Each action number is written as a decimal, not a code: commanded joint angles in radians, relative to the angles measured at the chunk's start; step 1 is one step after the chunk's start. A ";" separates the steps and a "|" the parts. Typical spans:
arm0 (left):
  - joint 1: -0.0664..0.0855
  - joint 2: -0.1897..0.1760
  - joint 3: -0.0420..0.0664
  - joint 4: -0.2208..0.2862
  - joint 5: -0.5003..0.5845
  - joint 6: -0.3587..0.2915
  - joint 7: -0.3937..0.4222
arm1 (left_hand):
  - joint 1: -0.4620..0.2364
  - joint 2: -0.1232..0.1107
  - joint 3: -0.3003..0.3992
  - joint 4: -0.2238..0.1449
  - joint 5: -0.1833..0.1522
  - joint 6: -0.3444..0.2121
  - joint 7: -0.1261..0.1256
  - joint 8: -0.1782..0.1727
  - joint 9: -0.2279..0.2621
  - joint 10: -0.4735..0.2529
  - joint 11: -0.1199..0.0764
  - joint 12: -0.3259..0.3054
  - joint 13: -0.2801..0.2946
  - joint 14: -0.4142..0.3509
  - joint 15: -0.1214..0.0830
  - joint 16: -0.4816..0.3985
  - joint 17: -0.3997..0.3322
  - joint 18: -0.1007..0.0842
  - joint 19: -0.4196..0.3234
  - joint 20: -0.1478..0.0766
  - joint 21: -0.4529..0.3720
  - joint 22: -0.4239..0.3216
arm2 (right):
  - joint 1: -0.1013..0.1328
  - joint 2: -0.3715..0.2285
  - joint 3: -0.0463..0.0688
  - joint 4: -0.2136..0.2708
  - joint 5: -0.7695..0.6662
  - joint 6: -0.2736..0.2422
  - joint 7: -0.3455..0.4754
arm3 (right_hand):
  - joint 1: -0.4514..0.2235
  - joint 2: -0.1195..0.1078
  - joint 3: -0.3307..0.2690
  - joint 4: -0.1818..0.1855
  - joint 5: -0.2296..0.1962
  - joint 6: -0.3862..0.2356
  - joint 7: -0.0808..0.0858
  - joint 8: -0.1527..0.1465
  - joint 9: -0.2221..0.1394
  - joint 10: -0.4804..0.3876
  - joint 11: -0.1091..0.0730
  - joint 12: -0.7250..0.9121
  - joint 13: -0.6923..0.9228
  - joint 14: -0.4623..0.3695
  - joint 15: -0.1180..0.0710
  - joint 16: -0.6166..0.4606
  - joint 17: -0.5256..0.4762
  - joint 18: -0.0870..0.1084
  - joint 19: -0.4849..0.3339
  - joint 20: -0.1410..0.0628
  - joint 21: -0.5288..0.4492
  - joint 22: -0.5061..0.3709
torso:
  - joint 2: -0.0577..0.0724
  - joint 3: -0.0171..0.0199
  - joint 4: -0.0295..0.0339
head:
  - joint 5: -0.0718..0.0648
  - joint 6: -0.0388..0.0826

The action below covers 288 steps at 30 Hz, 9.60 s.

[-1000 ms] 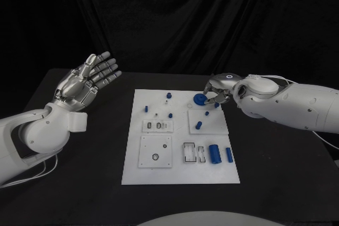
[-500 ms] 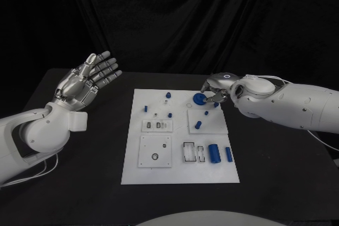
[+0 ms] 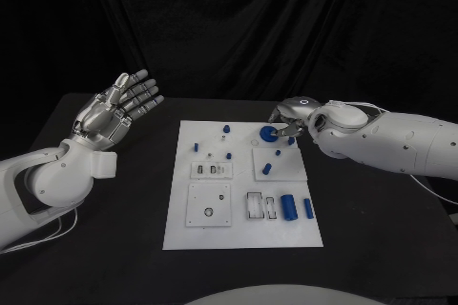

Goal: Assemble the parts on the task board

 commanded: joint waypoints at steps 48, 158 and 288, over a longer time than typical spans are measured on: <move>-0.004 -0.003 0.001 -0.001 0.003 0.032 -0.013 | -0.003 0.010 0.013 -0.009 -0.001 0.005 0.083 0.005 0.001 0.006 0.002 0.003 0.001 0.005 -0.001 0.000 0.000 -0.019 0.008 0.002 0.002 -0.001 | -0.032 0.030 0.001 -0.036 0.006 0.025 -0.027 | -0.039 0.043 0.017 0.013 0.100 0.070 -0.006 0.026 0.023 0.106 0.004 0.003 0.263 0.107 0.007 0.002 0.263 0.004 -0.024 -0.002 -0.041 0.154 | 0.000 -0.0013 -0.0006 | 0.008 -0.021; -0.016 0.034 0.001 -0.039 0.003 0.049 -0.043 | -0.033 0.007 0.051 -0.039 -0.003 0.005 0.086 0.007 0.001 0.006 0.003 0.003 0.001 0.004 0.000 0.001 0.000 -0.020 0.010 0.002 0.000 -0.004 | -0.008 0.249 0.006 -0.045 0.048 0.034 0.035 | 0.023 0.018 0.096 -0.102 0.036 -0.176 -0.020 -0.010 0.119 -0.029 -0.023 -0.094 0.130 0.069 -0.019 -0.057 0.180 0.051 -0.138 -0.025 -0.270 0.056 | 0.000 -0.0005 -0.0003 | 0.032 -0.009; -0.045 0.009 0.001 -0.029 0.016 0.062 -0.066 | -0.057 0.000 0.084 -0.063 0.029 0.015 0.089 0.012 0.002 0.020 0.011 0.019 0.002 0.008 0.007 0.010 0.001 -0.027 0.014 0.002 0.000 -0.005 | -0.076 -0.114 -0.014 0.055 0.100 -0.105 0.020 | 0.052 -0.011 0.014 0.008 -0.016 0.028 -0.026 0.092 0.129 0.078 -0.030 -0.020 0.232 0.080 -0.032 -0.065 0.173 0.026 -0.037 -0.041 -0.205 0.153 | -0.008 -0.0041 -0.0205 | -0.009 -0.028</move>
